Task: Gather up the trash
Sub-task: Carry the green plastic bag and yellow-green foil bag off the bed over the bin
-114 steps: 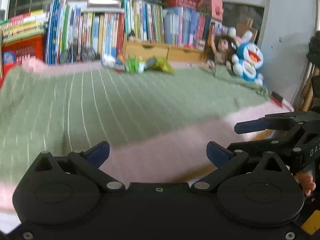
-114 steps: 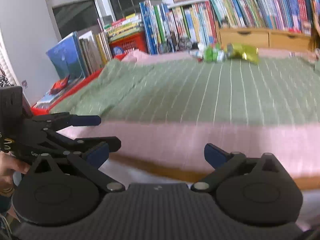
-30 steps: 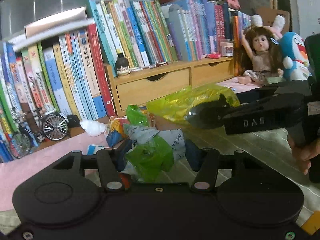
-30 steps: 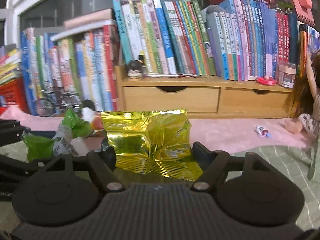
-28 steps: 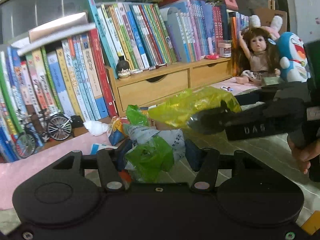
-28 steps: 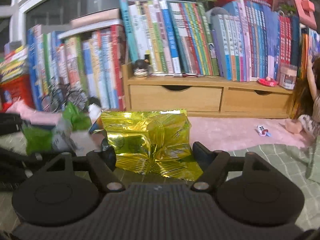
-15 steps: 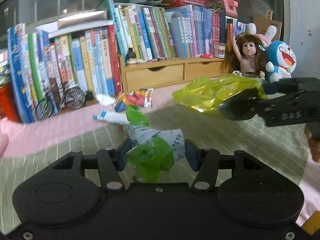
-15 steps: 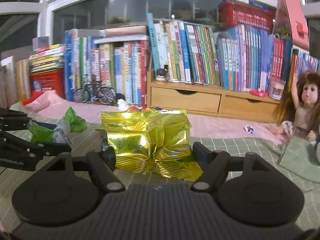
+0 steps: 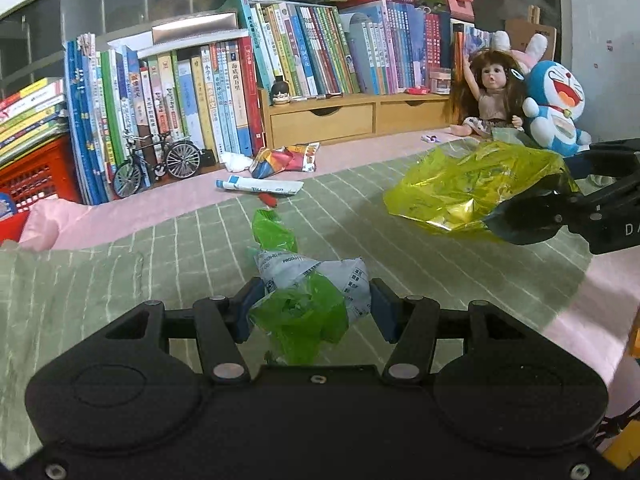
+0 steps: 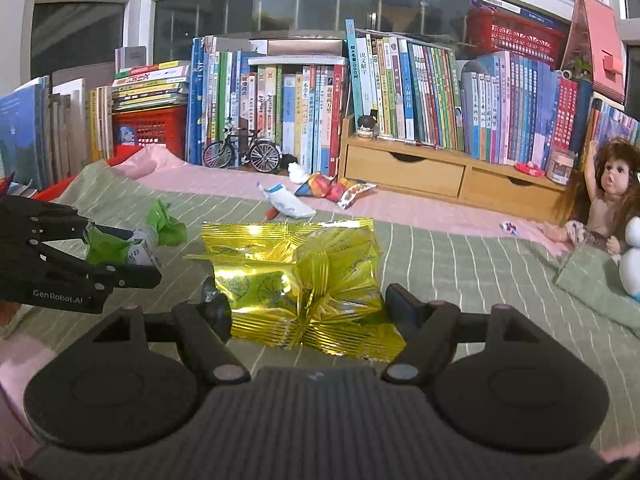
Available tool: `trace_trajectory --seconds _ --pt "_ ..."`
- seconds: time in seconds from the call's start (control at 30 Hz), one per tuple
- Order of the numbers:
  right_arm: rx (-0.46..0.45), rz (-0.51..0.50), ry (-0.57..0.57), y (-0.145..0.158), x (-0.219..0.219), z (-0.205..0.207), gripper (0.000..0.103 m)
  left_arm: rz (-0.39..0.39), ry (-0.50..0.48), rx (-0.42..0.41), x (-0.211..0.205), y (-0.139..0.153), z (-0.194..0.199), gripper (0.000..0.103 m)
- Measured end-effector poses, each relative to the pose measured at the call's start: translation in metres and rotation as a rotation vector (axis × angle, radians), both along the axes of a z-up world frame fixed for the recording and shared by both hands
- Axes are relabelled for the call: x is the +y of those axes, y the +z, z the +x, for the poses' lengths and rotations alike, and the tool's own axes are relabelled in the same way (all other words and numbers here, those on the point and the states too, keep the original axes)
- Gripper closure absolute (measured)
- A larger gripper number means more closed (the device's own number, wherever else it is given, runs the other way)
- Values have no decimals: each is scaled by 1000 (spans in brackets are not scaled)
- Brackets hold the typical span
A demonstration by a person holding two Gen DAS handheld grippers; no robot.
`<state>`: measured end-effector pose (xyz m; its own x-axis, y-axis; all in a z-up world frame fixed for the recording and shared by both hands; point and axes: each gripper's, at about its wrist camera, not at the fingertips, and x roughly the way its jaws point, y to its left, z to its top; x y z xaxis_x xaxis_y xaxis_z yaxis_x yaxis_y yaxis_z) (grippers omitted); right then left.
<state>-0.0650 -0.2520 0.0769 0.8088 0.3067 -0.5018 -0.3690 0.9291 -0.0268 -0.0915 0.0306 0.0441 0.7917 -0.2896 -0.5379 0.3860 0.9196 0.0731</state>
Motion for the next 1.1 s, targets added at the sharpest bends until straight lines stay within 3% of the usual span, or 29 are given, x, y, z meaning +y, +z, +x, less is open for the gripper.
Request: trace_trajectory --seconds 0.37,0.7,1.1 --pt "10 32 18 0 -2 -65 25 13 -25 -18 8 7 -79 48" --pt "23 80 82 0 -7 -117 25 -35 -51 -16 12 4 -131 48" --pt "79 123 142 -22 -13 -181 25 -91 -106 11 25 -8 -201 48"
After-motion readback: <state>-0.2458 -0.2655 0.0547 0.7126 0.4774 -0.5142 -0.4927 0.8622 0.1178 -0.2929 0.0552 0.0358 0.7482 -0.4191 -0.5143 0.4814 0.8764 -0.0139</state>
